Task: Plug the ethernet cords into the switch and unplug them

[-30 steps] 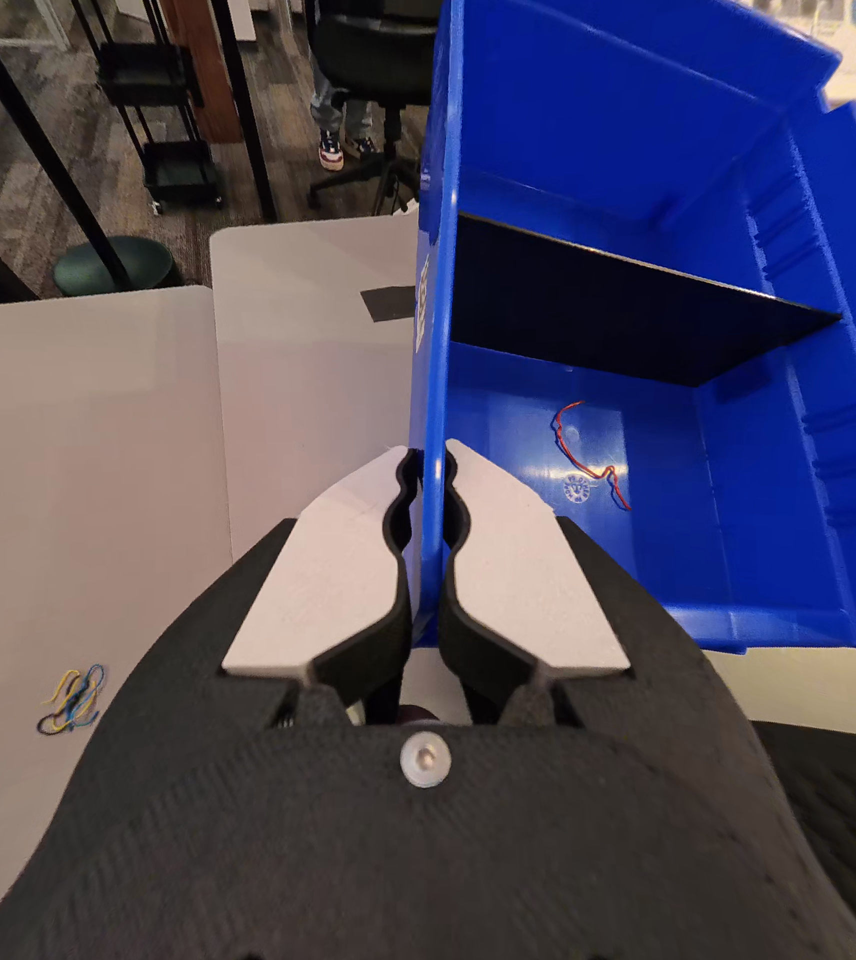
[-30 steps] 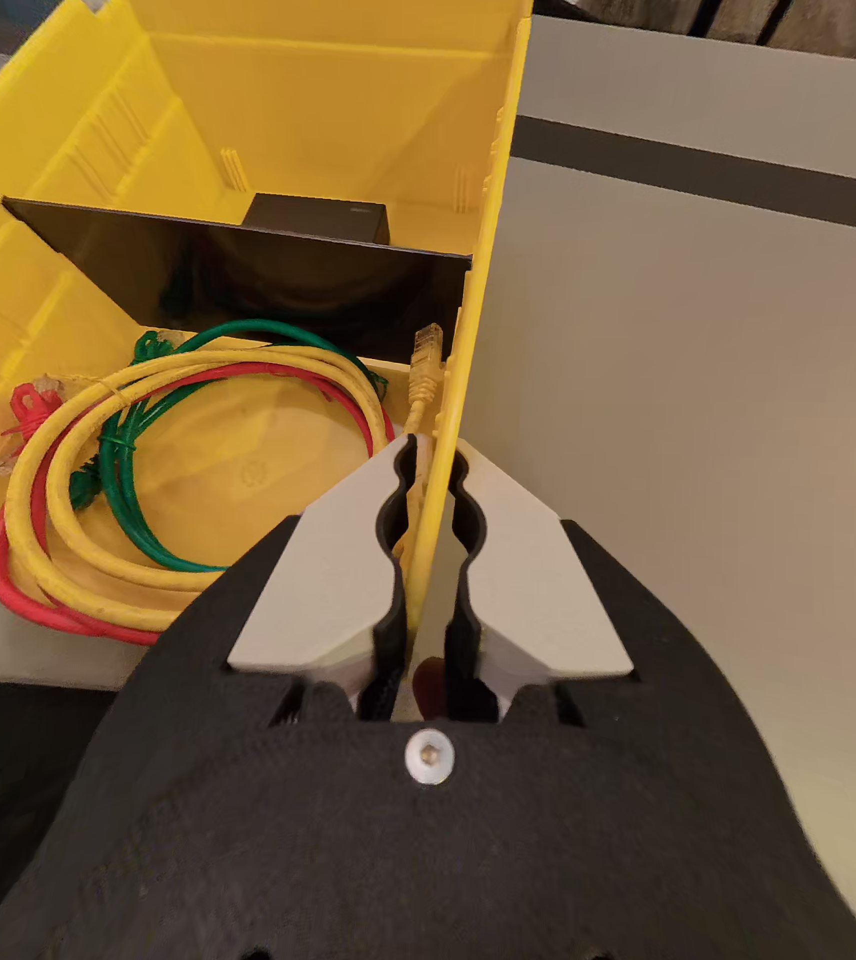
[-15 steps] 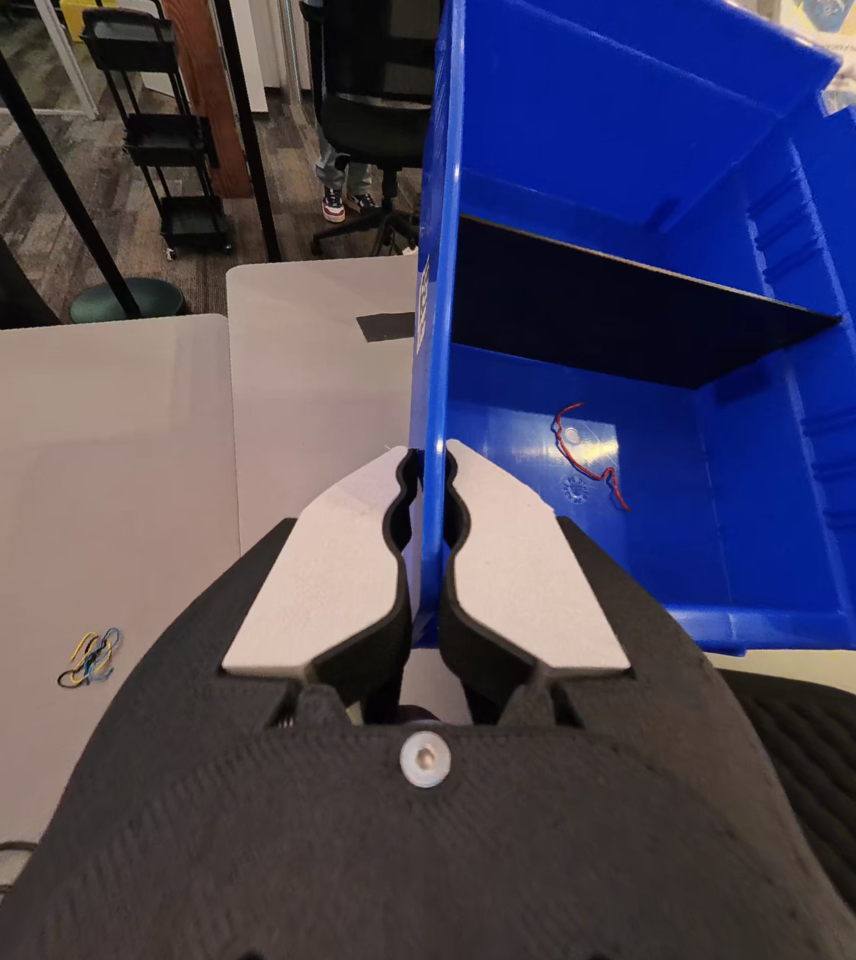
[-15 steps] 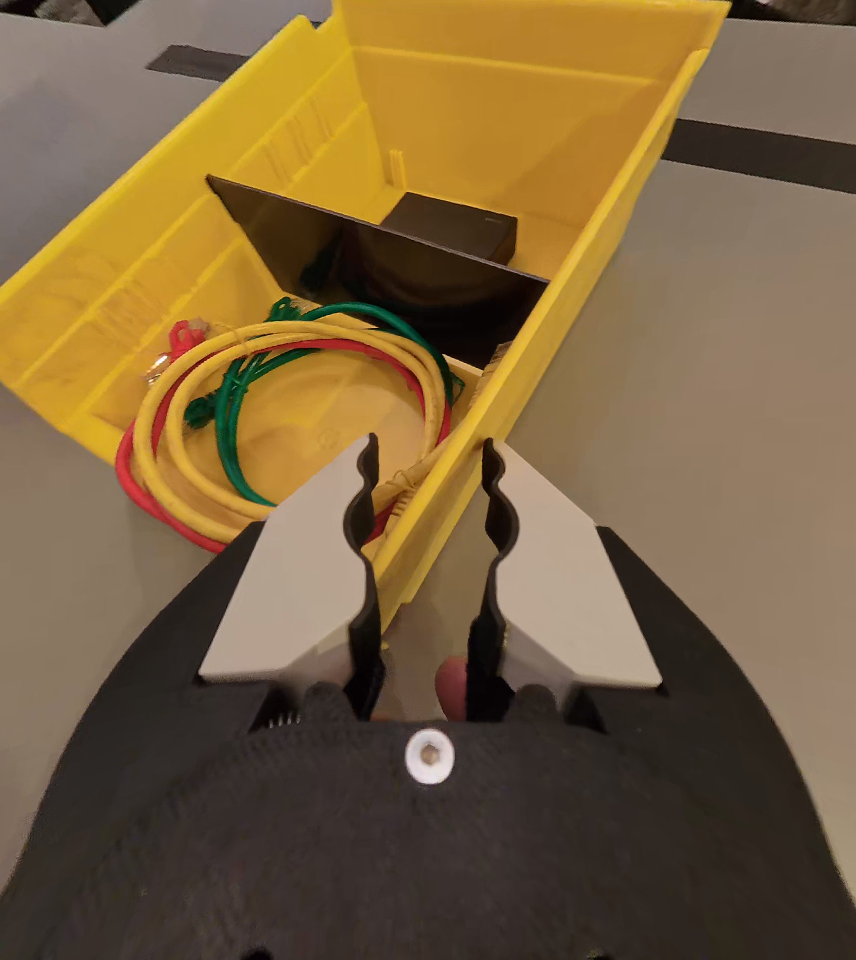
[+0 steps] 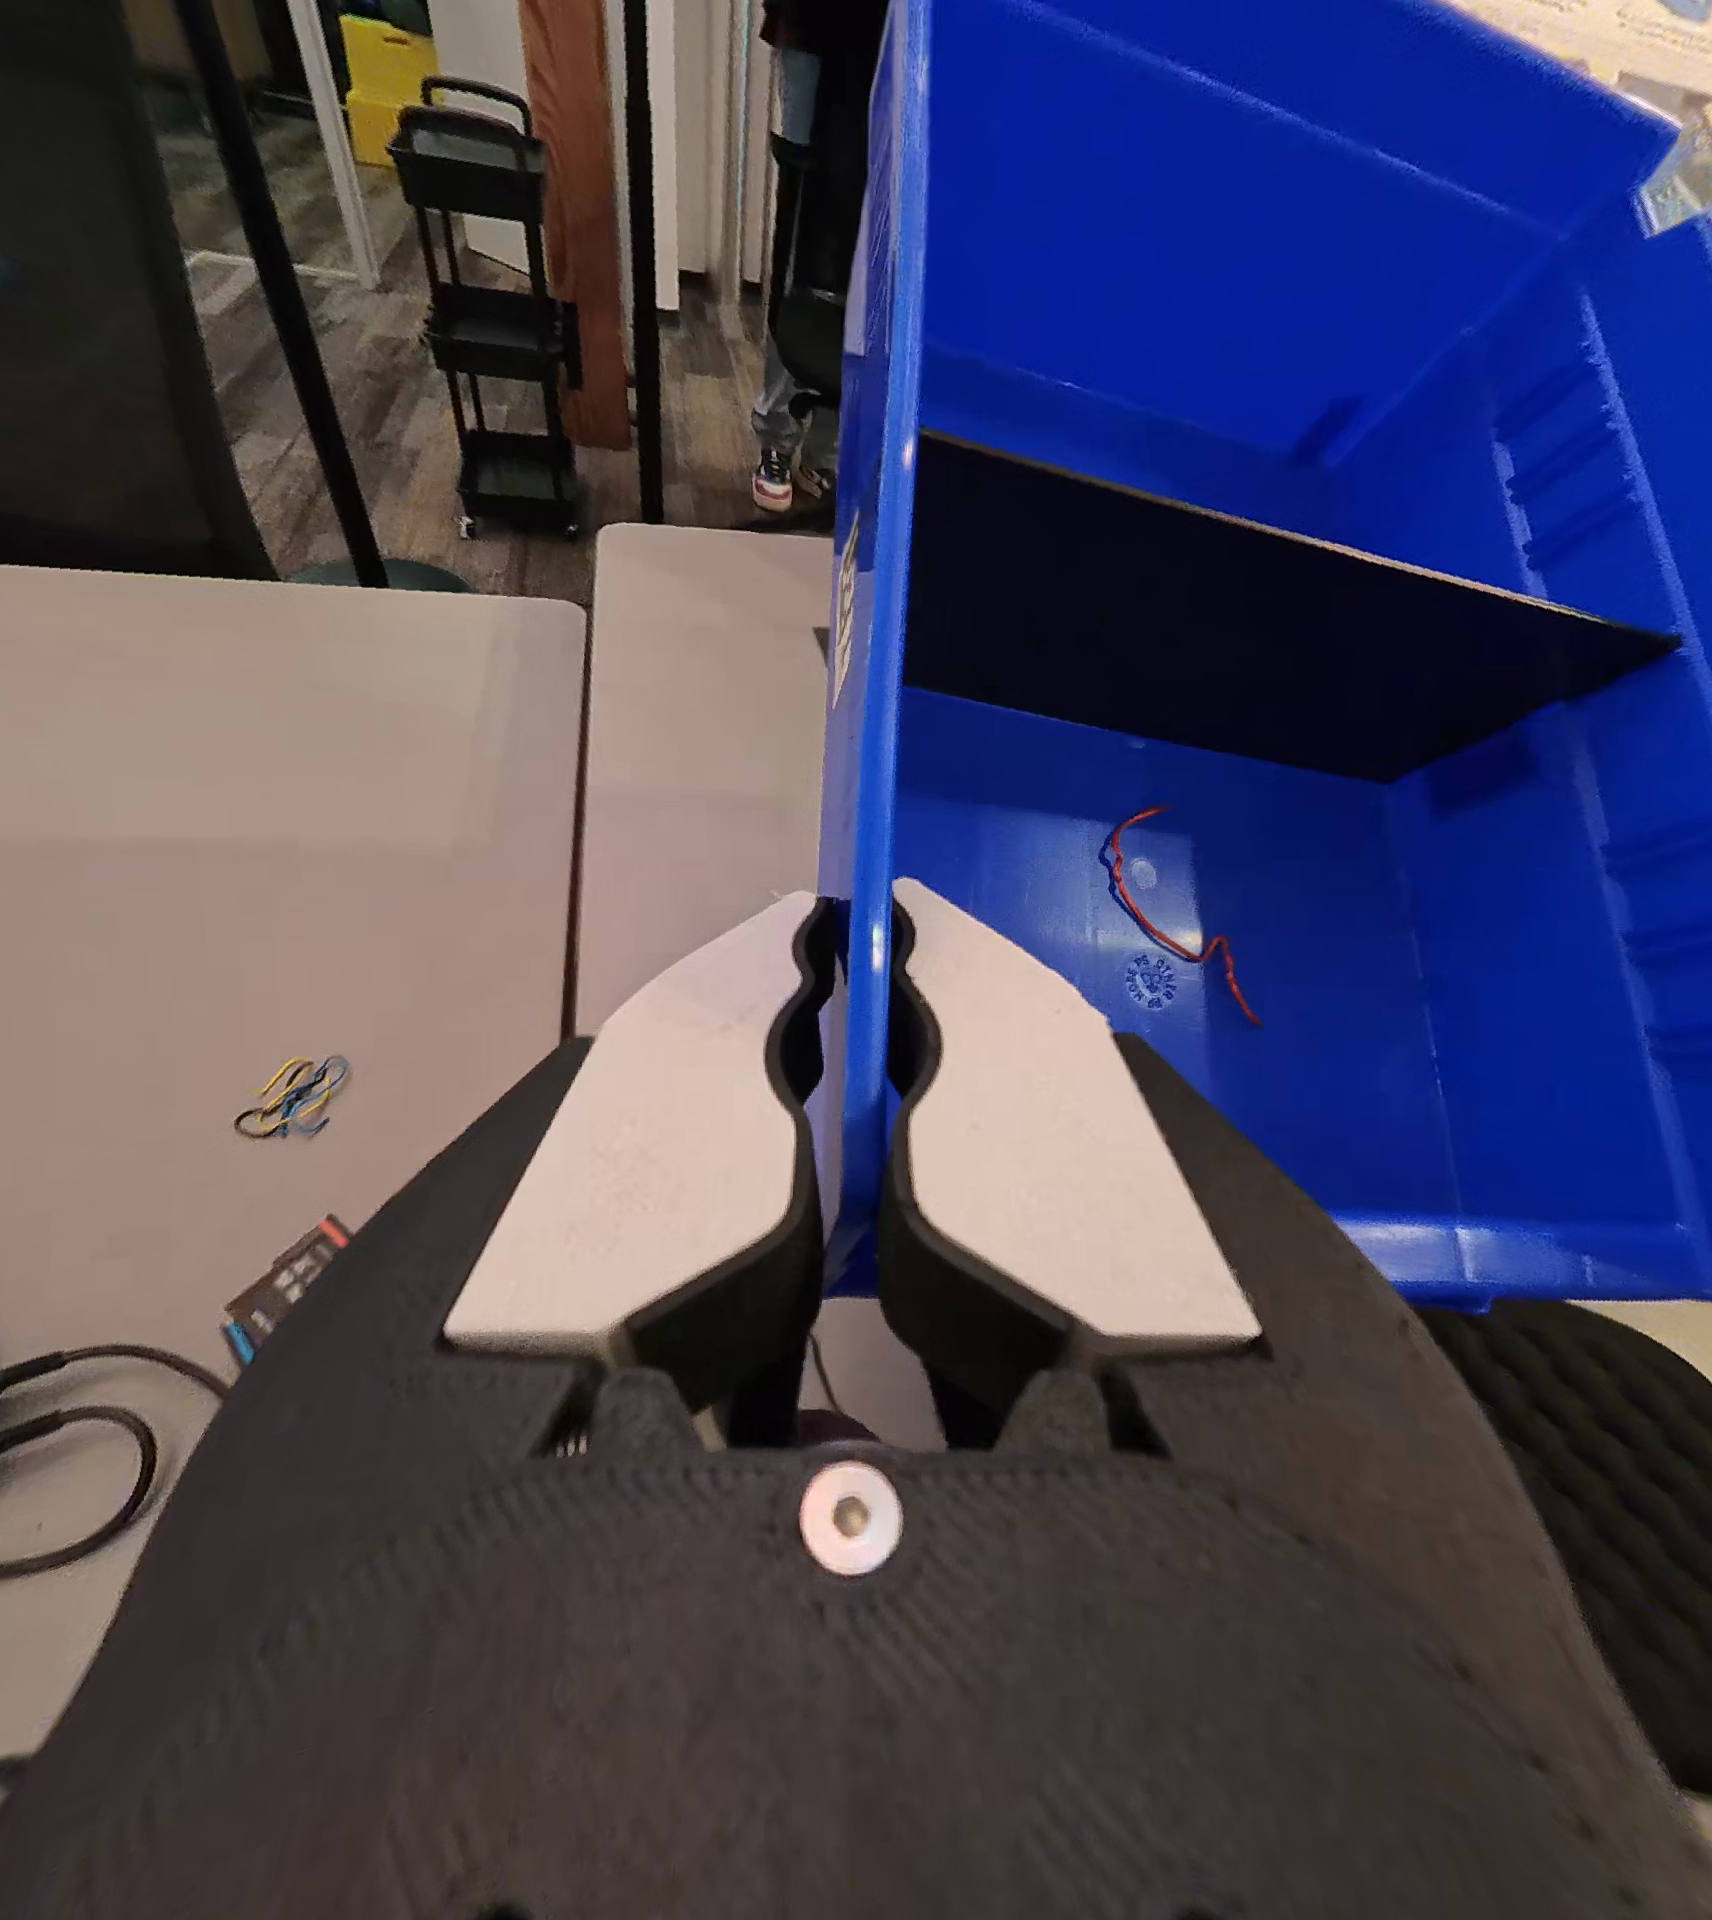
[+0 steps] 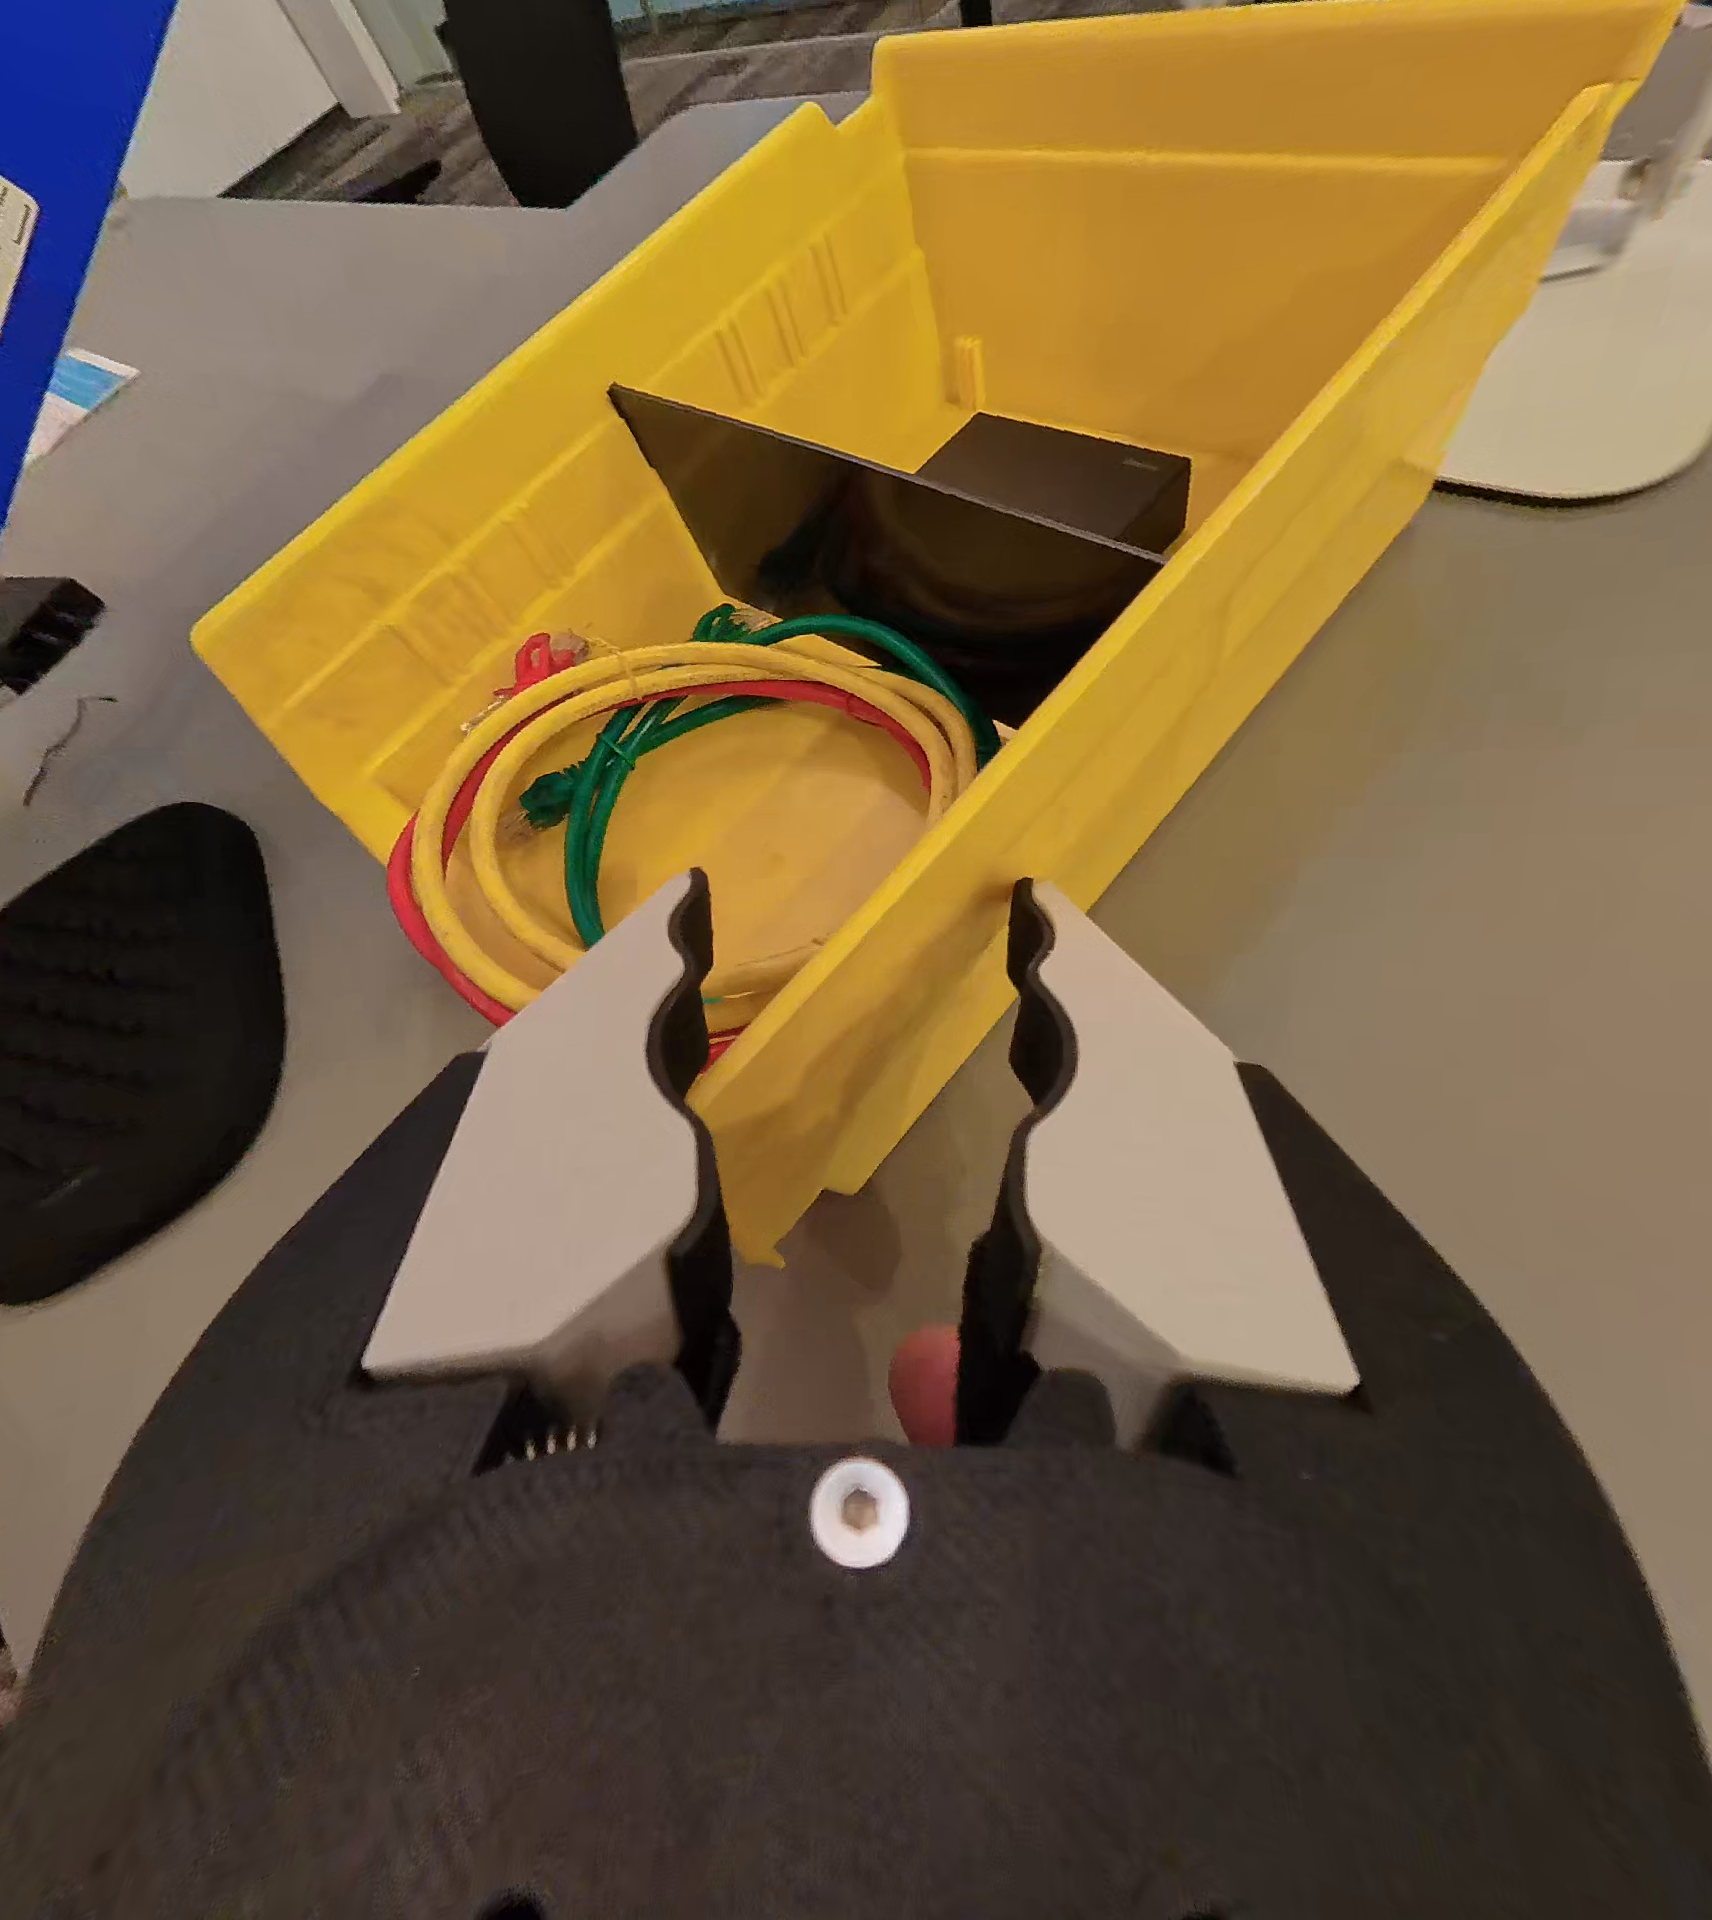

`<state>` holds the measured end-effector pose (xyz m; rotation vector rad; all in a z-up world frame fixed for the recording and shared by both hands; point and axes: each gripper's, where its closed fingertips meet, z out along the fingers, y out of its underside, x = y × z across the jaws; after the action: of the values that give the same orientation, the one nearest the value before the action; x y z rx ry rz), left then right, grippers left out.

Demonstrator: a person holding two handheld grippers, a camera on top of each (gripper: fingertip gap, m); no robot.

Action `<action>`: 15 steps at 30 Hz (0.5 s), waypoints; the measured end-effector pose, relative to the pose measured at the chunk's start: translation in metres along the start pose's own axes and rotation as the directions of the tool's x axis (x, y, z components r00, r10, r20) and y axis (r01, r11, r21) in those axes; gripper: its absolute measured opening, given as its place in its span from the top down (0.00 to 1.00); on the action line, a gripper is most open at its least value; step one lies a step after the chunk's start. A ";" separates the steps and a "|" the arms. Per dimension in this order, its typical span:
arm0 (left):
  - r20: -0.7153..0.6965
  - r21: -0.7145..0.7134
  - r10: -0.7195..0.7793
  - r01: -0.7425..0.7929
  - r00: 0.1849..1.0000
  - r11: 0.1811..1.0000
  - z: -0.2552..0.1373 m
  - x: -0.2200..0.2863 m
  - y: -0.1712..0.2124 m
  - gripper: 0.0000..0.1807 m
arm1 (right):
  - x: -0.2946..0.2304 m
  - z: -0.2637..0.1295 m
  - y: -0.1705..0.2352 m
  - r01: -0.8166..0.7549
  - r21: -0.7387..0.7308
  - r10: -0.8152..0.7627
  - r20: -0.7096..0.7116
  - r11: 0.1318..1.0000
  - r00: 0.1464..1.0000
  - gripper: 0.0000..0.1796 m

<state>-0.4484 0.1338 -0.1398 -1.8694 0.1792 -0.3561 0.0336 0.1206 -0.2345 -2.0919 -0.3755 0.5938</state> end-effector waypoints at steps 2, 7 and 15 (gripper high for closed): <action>0.012 0.011 -0.015 0.015 1.000 1.000 -0.009 -0.004 0.002 0.96 | -0.016 0.012 -0.003 -0.025 0.013 0.024 0.032 1.000 0.999 0.67; 0.031 0.030 -0.036 0.035 0.999 0.999 -0.029 -0.014 0.004 0.96 | -0.052 0.044 -0.011 -0.050 0.021 0.047 0.100 0.999 0.994 0.64; 0.070 0.057 -0.061 0.057 0.996 0.997 -0.043 -0.039 0.001 0.96 | -0.101 0.094 -0.023 -0.058 -0.006 0.058 0.199 0.998 0.978 0.64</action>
<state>-0.4989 0.1066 -0.1345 -1.8332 0.0648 -0.3307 -0.1032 0.1505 -0.2329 -2.0548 -0.4289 0.8421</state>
